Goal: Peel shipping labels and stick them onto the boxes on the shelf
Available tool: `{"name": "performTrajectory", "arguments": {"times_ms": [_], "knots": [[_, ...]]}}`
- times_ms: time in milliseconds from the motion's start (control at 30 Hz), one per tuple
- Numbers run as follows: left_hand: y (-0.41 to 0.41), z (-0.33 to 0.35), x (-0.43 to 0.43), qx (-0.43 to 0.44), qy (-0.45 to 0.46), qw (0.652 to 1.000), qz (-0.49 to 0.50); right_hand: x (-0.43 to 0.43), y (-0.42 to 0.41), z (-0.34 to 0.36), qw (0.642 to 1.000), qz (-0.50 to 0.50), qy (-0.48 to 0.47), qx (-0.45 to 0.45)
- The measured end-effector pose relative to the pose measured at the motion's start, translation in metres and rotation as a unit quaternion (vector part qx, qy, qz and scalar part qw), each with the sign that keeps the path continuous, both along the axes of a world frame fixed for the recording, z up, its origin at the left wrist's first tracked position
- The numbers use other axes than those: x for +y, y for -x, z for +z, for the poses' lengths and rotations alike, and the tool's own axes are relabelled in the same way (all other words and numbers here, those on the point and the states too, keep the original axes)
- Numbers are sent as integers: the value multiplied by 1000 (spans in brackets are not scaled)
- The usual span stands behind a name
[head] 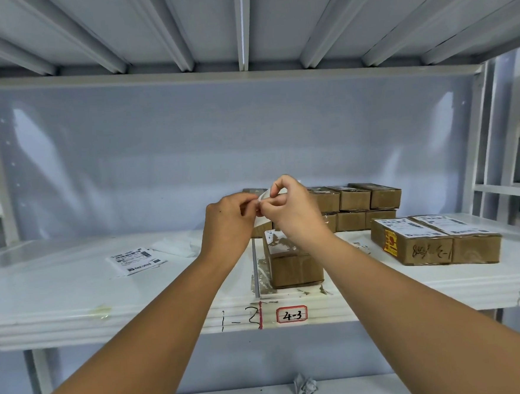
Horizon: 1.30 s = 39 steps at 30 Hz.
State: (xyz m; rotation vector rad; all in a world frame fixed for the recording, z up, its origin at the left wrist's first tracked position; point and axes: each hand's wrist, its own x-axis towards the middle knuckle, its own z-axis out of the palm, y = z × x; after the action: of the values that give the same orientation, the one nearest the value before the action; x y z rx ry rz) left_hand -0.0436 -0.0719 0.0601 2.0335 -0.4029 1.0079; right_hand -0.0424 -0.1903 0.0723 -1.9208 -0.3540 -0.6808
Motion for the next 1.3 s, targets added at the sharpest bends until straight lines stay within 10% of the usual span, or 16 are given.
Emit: {"name": "performTrajectory", "arguments": {"times_ms": [633, 1300], "knots": [[-26, -5, 34, 174, 410, 894, -53, 3, -5, 3, 998, -37, -35, 32], [-36, -15, 122, 97, 643, 758, -60, -14, -40, 14, 963, -208, -159, 65]]}}
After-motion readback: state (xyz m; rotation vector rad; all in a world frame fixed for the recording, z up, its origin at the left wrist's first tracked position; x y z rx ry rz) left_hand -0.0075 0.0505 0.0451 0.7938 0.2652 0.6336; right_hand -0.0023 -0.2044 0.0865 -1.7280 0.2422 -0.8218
